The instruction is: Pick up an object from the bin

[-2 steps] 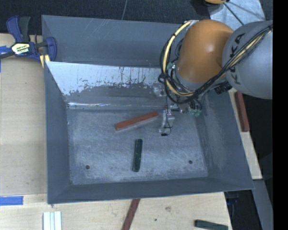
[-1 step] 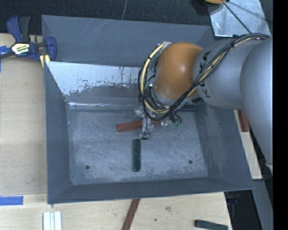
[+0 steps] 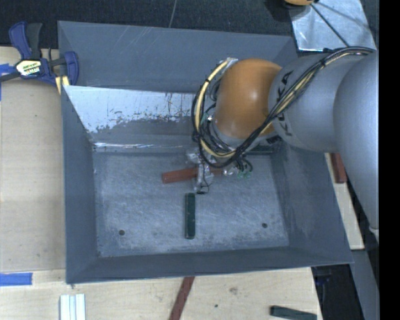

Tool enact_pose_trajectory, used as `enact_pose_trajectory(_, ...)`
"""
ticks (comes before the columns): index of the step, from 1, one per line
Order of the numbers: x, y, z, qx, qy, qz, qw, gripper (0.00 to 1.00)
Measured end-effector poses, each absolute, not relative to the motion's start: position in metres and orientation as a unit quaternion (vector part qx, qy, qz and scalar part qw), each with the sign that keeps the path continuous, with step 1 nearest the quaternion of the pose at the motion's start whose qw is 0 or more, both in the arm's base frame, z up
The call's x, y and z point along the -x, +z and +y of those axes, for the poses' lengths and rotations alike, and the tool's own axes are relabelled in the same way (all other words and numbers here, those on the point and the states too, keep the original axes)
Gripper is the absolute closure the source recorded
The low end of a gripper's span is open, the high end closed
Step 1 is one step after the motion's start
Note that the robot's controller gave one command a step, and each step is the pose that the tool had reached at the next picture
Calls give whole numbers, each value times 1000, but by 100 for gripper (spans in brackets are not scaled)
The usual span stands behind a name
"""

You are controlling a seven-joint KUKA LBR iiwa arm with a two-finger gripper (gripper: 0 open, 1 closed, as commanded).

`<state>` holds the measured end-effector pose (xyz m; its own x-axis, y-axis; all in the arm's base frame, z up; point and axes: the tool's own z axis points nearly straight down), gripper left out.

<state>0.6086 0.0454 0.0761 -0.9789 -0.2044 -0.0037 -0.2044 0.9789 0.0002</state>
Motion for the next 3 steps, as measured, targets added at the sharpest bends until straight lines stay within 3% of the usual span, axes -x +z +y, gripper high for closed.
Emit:
enact_pose_trajectory(1,-608,78,45,102,0,995,1,100)
enact_pose_trajectory(2,-616,111,51,115,-1,993,4,100)
enact_pose_trajectory(3,-574,205,46,89,0,996,1,100)
